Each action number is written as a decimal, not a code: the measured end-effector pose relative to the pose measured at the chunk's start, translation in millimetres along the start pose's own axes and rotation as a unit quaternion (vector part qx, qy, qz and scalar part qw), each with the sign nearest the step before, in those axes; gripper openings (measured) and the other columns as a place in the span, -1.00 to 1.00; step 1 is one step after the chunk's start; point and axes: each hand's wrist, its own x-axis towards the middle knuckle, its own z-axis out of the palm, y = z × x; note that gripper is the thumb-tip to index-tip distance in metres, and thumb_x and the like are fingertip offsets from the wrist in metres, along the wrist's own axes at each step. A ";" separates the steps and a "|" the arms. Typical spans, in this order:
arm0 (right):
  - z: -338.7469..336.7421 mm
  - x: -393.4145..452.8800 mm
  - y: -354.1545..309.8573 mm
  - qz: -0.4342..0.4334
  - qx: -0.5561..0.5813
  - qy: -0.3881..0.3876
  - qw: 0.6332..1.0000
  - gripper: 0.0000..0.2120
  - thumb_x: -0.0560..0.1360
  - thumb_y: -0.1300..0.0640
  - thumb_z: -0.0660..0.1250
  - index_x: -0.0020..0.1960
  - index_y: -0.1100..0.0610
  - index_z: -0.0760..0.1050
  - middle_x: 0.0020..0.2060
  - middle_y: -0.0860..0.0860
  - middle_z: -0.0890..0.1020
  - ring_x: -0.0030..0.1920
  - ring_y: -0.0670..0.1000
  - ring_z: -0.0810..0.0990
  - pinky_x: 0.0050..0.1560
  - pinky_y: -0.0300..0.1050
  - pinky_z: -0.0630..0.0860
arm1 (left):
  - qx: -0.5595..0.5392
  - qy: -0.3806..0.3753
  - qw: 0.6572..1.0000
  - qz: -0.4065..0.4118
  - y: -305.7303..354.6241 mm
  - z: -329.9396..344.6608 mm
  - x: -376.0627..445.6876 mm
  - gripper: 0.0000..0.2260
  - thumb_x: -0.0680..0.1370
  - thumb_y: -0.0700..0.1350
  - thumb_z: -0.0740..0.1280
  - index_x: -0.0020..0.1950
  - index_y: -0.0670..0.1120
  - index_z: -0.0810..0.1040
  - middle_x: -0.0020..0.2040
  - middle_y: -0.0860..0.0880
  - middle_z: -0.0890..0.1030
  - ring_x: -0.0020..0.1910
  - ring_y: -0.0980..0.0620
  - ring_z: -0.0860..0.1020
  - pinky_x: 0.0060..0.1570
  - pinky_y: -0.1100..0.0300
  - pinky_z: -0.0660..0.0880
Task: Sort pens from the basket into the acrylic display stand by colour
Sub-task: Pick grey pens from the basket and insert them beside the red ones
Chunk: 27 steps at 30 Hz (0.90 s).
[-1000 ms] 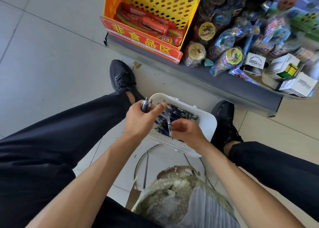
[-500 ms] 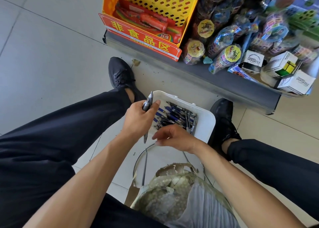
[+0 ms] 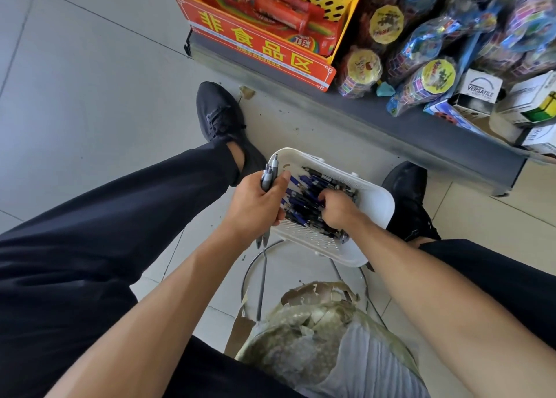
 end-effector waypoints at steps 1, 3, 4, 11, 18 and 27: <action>0.4 0.3 -1.8 0.001 -0.017 0.001 1.000 -0.70 0.58 0.29 0.29 0.31 0.19 0.49 0.27 0.18 0.57 0.27 0.19 0.54 0.25 -0.08 0.44 | -0.001 0.000 1.000 -0.001 0.5 0.2 0.8 -0.60 0.68 0.03 0.25 0.05 -0.35 0.48 -0.31 -0.17 0.52 -0.56 0.16 0.46 -0.43 0.30 0.51; 1.8 -1.1 -4.4 -0.007 -0.041 0.013 0.999 -0.70 0.55 0.31 0.32 0.27 0.21 0.50 0.21 0.19 0.59 0.23 0.21 0.57 0.18 -0.07 0.47 | -0.005 -0.002 1.000 -0.003 1.3 0.9 1.7 -0.59 0.68 0.03 0.25 0.03 -0.37 0.46 -0.31 -0.17 0.49 -0.55 0.13 0.43 -0.44 0.29 0.49; 2.7 -1.8 -4.6 -0.010 -0.044 0.022 0.999 -0.70 0.53 0.32 0.32 0.25 0.22 0.50 0.19 0.19 0.60 0.20 0.21 0.58 0.16 -0.04 0.49 | -0.009 -0.003 1.000 -0.002 1.5 1.5 1.7 -0.59 0.68 0.02 0.25 0.01 -0.37 0.45 -0.31 -0.17 0.47 -0.53 0.11 0.42 -0.45 0.29 0.47; 8.8 -10.6 4.5 -0.002 -0.051 0.012 0.999 -0.77 0.43 0.25 0.44 0.06 0.15 0.50 -0.07 0.10 0.59 0.04 0.18 0.61 -0.06 -0.08 0.51 | -0.010 -0.008 1.000 -0.008 -5.8 3.8 5.1 -0.61 0.65 0.07 0.30 -0.07 -0.28 0.52 -0.38 -0.07 0.47 -0.42 -0.02 0.42 -0.31 0.04 0.46; 15.9 -32.3 22.4 -0.012 0.071 -0.012 0.997 -0.80 0.39 0.27 0.51 -0.07 0.06 0.56 -0.25 -0.05 0.60 -0.12 0.03 0.63 -0.13 -0.16 0.50 | 0.010 0.003 1.000 -0.004 -6.6 3.8 4.9 -0.64 0.62 0.10 0.34 -0.13 -0.19 0.59 -0.34 -0.04 0.61 -0.39 0.00 0.49 -0.23 -0.05 0.57; -9.2 -80.1 -16.8 -0.115 0.430 -0.009 0.895 -0.72 0.36 0.30 0.61 -0.03 0.06 0.65 -0.19 -0.04 0.75 -0.09 -0.06 0.73 0.04 -0.15 0.63 | 0.047 0.060 0.996 0.038 0.4 3.4 -5.5 -0.63 0.36 0.09 0.61 -0.13 -0.12 0.56 -0.30 -0.01 0.57 -0.35 0.11 0.48 -0.36 0.26 0.47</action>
